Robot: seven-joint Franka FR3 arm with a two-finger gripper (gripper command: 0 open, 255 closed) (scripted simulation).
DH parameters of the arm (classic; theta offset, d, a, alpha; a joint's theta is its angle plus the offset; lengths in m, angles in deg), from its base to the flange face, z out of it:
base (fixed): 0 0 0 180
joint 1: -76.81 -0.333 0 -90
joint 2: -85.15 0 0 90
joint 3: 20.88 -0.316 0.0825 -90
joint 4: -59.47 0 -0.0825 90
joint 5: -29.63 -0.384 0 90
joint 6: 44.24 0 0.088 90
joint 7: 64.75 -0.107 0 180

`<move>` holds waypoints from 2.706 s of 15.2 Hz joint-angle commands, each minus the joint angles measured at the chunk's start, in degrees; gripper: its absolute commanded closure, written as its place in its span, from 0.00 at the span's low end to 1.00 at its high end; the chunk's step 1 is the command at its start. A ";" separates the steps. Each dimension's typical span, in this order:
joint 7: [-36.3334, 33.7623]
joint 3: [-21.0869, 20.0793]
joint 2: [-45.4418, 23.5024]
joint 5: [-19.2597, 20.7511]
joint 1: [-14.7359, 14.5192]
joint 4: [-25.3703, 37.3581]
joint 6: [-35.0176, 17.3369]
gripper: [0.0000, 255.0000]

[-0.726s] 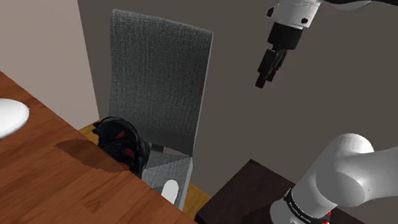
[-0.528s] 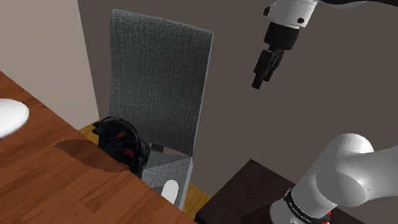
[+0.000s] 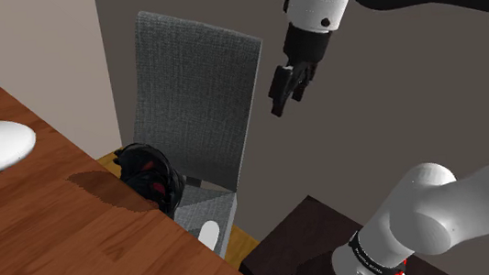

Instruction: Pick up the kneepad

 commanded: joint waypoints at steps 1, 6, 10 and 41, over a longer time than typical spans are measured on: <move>-3.21 -3.40 -3.05 0.66 0.06 2.17 -0.93 0.00; -12.37 -12.51 -12.16 4.06 0.60 9.63 -1.62 0.00; -20.86 -20.26 -21.60 9.46 1.22 17.12 -0.87 0.00; -44.63 -30.96 -54.85 34.11 -9.76 38.70 7.17 1.00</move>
